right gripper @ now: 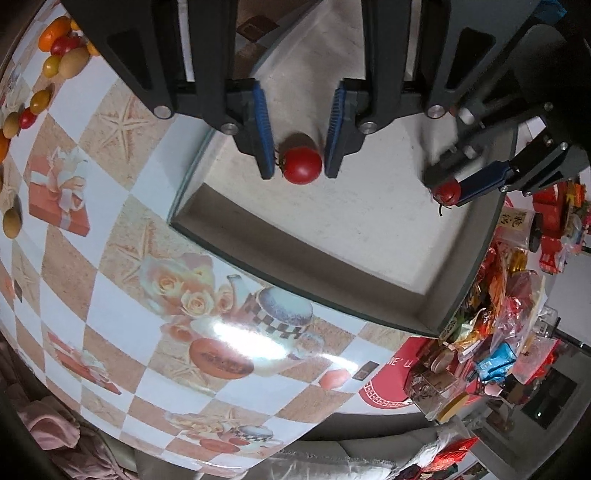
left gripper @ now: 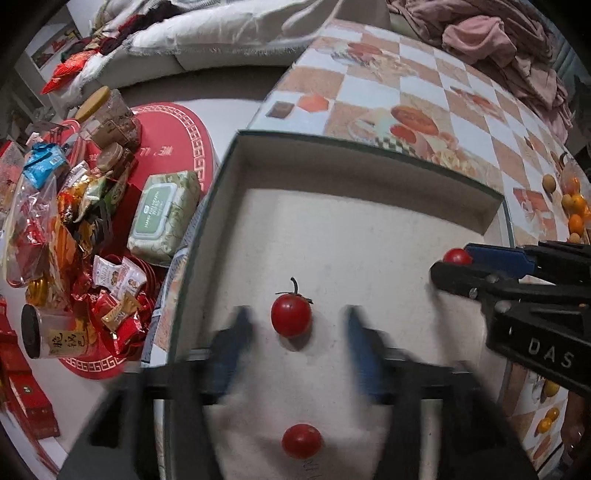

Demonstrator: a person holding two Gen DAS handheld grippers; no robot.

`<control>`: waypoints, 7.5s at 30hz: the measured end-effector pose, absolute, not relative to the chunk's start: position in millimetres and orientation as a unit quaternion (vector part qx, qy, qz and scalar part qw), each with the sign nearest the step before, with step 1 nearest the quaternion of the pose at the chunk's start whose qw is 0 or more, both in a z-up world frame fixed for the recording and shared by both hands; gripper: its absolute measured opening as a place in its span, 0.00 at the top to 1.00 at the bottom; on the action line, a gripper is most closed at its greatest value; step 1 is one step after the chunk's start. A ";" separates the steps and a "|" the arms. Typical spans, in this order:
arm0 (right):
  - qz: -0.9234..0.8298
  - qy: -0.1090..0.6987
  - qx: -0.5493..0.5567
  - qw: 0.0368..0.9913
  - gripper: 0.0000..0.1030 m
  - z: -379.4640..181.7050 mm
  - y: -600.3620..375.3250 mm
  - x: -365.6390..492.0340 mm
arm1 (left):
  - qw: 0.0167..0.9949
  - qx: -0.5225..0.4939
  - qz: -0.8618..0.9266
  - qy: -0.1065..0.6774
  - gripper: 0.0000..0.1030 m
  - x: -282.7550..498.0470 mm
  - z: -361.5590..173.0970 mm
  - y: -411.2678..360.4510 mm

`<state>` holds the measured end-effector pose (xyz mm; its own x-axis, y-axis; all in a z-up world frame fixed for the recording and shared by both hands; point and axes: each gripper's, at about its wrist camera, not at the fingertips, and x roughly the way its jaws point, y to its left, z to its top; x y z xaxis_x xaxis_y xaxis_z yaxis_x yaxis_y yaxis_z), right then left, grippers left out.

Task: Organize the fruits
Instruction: 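Carry the left tool's tomato into the white tray while the right tool releases its tomato there, then move the left tool back to the fruit while the right tool returns too, then grasp a yellow cherry tomato with the left tool while the right tool grasps another, then carry the left tool's yellow tomato into the white tray while the right tool releases its yellow tomato there, then move the left tool back to the fruit pile while the right tool returns too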

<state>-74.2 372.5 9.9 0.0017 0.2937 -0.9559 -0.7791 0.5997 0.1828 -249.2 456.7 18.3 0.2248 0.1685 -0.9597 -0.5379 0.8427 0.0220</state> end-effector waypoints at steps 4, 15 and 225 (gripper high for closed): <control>0.398 0.586 -0.203 0.676 0.53 10.3 376.0 -74.5 | 0.762 -0.160 0.230 0.584 0.38 -248.7 17.3 459.6; 0.409 0.569 -0.156 0.696 0.20 39.2 369.3 -69.5 | 0.757 -0.164 0.236 0.587 0.17 -254.8 25.7 456.6; 0.383 0.552 -0.127 0.730 0.19 73.2 249.0 -108.7 | 0.777 -0.134 0.182 0.587 0.27 -299.0 62.3 372.6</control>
<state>-108.7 249.0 73.2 0.0980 0.4187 -0.9028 -0.6998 0.6740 0.2366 -299.0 372.6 62.3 0.2434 0.1261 -0.9617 -0.4402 0.8979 0.0063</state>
